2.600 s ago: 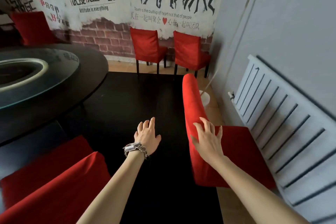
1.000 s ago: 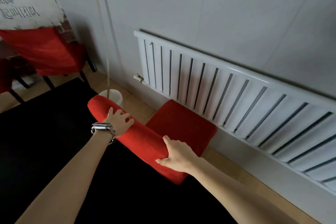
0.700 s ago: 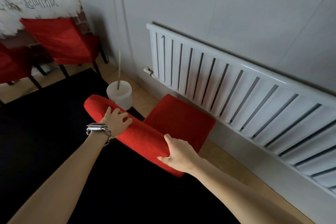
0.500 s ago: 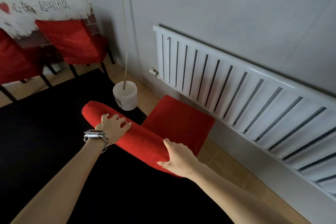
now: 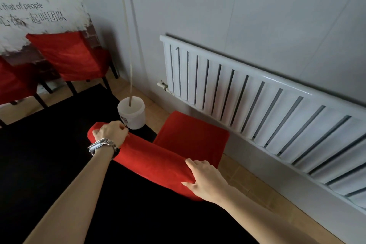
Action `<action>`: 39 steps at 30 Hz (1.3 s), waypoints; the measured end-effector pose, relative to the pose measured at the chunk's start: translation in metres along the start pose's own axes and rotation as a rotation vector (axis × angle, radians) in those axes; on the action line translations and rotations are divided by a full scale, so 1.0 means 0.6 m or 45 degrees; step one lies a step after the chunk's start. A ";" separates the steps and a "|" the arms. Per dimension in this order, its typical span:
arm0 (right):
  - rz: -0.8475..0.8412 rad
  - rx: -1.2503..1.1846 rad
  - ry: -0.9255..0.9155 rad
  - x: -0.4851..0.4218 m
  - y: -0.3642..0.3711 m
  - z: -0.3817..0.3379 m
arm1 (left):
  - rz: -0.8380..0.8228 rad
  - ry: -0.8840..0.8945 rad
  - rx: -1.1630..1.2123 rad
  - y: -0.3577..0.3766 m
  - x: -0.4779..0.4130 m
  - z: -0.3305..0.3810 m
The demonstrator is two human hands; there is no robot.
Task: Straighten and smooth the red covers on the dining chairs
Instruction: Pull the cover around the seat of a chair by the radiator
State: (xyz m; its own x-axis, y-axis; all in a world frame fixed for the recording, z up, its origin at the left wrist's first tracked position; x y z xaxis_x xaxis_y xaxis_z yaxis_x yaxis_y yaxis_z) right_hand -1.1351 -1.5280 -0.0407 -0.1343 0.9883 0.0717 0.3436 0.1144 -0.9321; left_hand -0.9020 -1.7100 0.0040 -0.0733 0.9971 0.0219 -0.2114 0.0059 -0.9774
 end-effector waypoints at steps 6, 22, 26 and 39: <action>-0.013 0.021 0.015 -0.006 0.004 0.010 | -0.153 -0.128 -0.190 0.021 -0.054 -0.003; -0.069 -0.167 -0.039 0.054 0.048 -0.040 | -0.107 -0.224 0.365 0.024 0.044 -0.128; -0.118 -0.160 -0.109 0.074 0.050 -0.031 | -0.062 -0.308 0.422 0.022 0.100 -0.147; -0.250 -0.032 -0.333 0.104 0.020 0.027 | -0.039 -0.514 0.406 0.031 0.256 -0.159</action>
State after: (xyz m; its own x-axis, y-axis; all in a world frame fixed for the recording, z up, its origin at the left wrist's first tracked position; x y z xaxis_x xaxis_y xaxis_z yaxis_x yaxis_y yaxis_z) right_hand -1.1544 -1.4668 -0.0535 -0.4335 0.8881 0.1526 0.3099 0.3060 -0.9002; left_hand -0.8244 -1.5497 -0.0310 -0.4199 0.8874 0.1904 -0.5011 -0.0517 -0.8638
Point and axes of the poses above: each hand's wrist, its own x-axis away from the middle knuckle, its own y-axis out of the palm, z = x × y, the point moved 4 cm from there along -x, towards the middle knuckle
